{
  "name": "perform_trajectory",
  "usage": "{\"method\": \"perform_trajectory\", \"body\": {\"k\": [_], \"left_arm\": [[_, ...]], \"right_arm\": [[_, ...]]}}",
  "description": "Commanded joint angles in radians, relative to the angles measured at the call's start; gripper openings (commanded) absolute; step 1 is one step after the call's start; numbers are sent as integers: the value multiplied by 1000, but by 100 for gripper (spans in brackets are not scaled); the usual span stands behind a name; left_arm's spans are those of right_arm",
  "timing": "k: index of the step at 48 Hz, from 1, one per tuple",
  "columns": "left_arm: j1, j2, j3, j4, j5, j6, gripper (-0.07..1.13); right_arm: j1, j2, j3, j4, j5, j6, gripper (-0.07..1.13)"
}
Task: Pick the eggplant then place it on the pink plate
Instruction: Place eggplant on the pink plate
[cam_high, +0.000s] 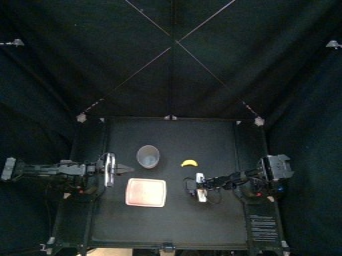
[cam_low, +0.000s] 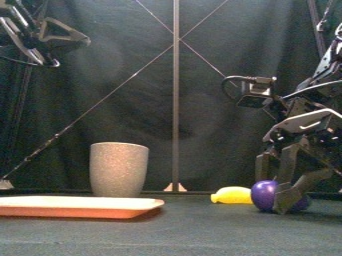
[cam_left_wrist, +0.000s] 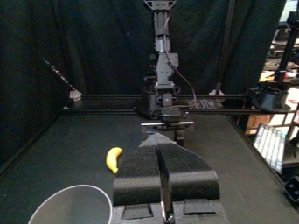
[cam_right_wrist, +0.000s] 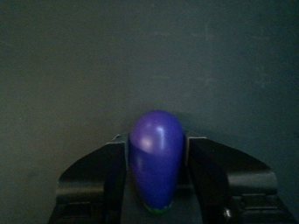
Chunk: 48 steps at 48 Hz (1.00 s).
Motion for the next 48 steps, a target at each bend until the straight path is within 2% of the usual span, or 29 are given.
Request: {"method": "perform_trajectory", "body": {"k": [1,7,23,33,39,48], "left_arm": [[3,3,-12,2,-5,2,-4],[3,3,-12,2,-5,2,-4],[3,2,-14,2,-3,2,-4],[3,-3,-12,2,-5,2,-4],[3,-6,-11,2,-5,2,-4],[3,-9,-11,2,-3,2,-4]], "right_arm": [[0,-17,-32,-2,-3,-5,59],[-2,-18,-98,-37,-3,-5,47],[-14,98,-459,-242,-3,2,48],[-15,281,-669,-272,-3,8,48],[-15,367,-769,-261,-2,9,55],[-18,420,-821,-239,14,8,78]]}}
